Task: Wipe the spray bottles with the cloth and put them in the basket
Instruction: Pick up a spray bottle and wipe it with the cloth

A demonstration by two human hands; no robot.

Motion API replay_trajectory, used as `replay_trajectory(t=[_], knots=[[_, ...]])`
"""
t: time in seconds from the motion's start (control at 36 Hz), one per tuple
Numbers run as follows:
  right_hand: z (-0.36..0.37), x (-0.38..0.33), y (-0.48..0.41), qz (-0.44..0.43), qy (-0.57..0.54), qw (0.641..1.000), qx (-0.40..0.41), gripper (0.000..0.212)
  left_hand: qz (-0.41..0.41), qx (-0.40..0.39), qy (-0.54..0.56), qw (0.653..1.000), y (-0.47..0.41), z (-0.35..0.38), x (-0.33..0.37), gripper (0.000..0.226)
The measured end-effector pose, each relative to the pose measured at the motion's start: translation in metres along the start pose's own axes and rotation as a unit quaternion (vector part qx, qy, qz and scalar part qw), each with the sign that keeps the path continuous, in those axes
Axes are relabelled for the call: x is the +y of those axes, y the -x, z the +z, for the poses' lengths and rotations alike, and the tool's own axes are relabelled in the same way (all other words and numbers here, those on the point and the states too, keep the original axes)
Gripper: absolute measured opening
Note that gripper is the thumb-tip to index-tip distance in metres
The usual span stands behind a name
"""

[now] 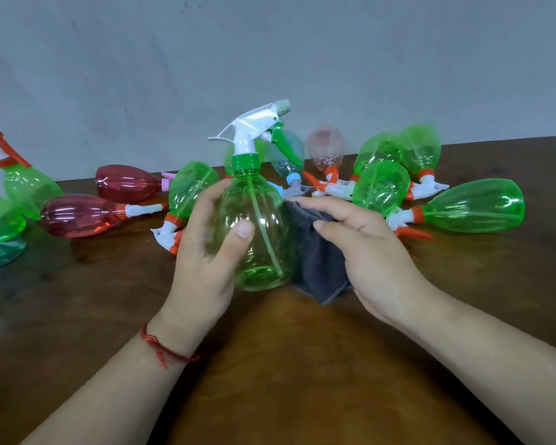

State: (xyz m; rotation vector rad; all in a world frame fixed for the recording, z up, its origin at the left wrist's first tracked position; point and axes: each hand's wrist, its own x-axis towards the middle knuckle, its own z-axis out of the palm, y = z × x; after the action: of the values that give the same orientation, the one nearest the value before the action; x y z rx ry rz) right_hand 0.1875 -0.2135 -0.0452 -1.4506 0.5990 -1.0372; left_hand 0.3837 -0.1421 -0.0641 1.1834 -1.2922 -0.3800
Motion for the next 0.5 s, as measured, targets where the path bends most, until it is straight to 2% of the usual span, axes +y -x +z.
replay_trajectory(t=[0.08, 0.19, 0.33, 0.5], knots=[[0.001, -0.001, -0.002, -0.01, 0.001, 1.0, 0.006, 0.048, 0.024, 0.018, -0.062, 0.998, -0.003, -0.001, 0.004, 0.071], [0.01, -0.009, -0.004, -0.037, 0.06, 0.997, 0.018, 0.052, 0.023, 0.026, -0.103, 0.994, -0.003, -0.005, 0.02, 0.067], [0.033, -0.023, -0.005, -0.048, 0.095, 0.994, 0.01, 0.052, -0.055, 0.053, -0.004, 0.997, 0.005, -0.032, 0.035, 0.072], [0.092, -0.029, 0.002, -0.047, 0.12, 0.991, -0.034, 0.049, -0.057, 0.075, 0.008, 0.996, 0.031, -0.087, 0.052, 0.06]])
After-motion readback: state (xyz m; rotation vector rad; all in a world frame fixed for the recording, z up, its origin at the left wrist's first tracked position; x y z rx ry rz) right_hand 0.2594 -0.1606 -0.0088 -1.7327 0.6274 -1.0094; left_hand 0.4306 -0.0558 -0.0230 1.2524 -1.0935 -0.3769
